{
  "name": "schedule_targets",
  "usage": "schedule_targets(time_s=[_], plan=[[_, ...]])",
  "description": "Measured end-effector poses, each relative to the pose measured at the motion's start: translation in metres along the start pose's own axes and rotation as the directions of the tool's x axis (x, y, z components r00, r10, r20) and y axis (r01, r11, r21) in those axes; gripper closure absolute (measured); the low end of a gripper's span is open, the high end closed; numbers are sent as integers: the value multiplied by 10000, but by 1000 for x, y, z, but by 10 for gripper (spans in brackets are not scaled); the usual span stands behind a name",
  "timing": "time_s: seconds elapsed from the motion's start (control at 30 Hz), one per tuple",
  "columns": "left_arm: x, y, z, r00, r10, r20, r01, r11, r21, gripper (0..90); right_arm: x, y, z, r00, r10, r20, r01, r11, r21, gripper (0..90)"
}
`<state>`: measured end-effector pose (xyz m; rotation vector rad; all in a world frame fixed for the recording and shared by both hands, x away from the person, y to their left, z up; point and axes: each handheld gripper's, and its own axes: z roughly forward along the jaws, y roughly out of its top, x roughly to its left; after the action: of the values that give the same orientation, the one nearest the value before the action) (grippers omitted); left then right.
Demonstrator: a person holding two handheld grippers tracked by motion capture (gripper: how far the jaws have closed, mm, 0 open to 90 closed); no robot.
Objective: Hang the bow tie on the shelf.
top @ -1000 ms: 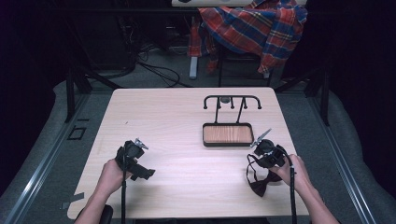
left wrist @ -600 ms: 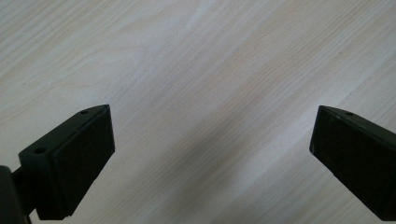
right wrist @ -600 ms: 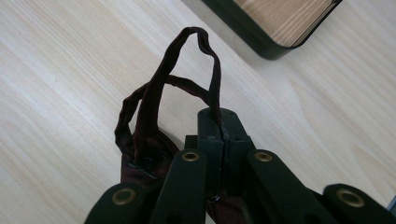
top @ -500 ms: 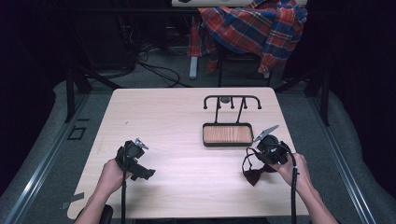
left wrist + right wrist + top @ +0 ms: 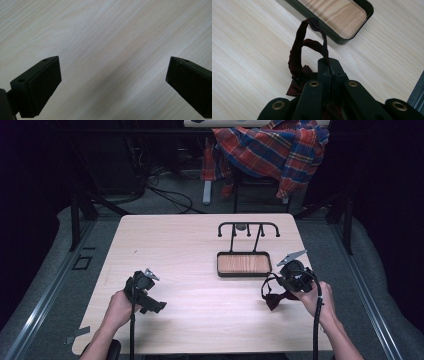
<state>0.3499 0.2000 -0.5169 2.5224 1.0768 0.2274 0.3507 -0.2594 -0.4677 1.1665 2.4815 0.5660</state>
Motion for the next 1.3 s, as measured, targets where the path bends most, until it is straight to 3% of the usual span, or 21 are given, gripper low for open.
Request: schedule_targets(time_s=[0.43, 0.93, 1.07, 1.3], plan=[[-1, 0, 0, 10000, 52, 54, -52, 10000, -48, 1, -8, 3, -8, 9986, 422, 313, -401, 9972, -628, 895], [-2, 1, 1, 9999, 84, 86, -84, 10000, 38, 1, -20, 7, -13, 9952, 704, 680, -635, 9931, -985, 895], [-2, 2, 1, 9999, 77, 89, -78, 10000, 43, 1, -28, 16, -15, 9918, 875, 936, -727, 9858, -1513, 895], [0, 1, 1, 10000, 31, 79, -31, 10000, 45, 1, -34, 28, -14, 9899, 1023, 976, -832, 9796, -1829, 896]])
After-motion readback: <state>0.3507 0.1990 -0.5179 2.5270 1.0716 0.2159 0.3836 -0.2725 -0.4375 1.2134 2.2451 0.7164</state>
